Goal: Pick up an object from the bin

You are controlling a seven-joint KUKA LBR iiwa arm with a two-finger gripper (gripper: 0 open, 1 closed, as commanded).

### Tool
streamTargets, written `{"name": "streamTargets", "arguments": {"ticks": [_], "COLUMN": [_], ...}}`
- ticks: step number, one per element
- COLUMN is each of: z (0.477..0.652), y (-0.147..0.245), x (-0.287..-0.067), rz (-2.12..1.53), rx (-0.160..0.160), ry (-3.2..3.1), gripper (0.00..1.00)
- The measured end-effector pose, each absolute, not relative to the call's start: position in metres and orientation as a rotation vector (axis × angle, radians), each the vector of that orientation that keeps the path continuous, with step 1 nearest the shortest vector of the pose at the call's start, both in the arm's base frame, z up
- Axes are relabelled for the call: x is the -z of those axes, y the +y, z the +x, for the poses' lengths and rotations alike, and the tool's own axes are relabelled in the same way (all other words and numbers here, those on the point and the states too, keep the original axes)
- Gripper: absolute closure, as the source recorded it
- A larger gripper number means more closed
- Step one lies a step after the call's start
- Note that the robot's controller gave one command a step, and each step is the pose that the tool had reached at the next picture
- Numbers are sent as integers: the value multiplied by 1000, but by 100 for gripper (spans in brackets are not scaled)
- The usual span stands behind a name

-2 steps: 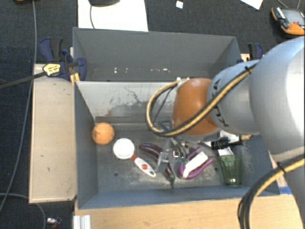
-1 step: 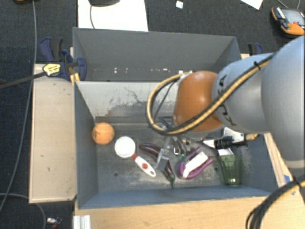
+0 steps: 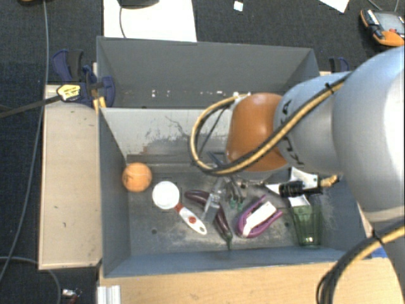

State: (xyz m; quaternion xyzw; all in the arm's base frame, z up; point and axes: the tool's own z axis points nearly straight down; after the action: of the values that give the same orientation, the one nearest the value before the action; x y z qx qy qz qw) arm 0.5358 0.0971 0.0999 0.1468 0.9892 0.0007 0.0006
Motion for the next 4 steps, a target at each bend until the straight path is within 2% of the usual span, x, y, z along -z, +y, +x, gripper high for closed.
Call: {"name": "streamTargets", "arguments": {"ticks": [1,2,3,4], "z": [532,534,534,531], "y": [81,91,91,90], "x": [-70,-70,-70,-84], "rz": [516,1045,1045,1045], "rx": [-5,-8,-8,-1], "ry": [3093,2955,2955,2964], "gripper": [0,100,100,100]}}
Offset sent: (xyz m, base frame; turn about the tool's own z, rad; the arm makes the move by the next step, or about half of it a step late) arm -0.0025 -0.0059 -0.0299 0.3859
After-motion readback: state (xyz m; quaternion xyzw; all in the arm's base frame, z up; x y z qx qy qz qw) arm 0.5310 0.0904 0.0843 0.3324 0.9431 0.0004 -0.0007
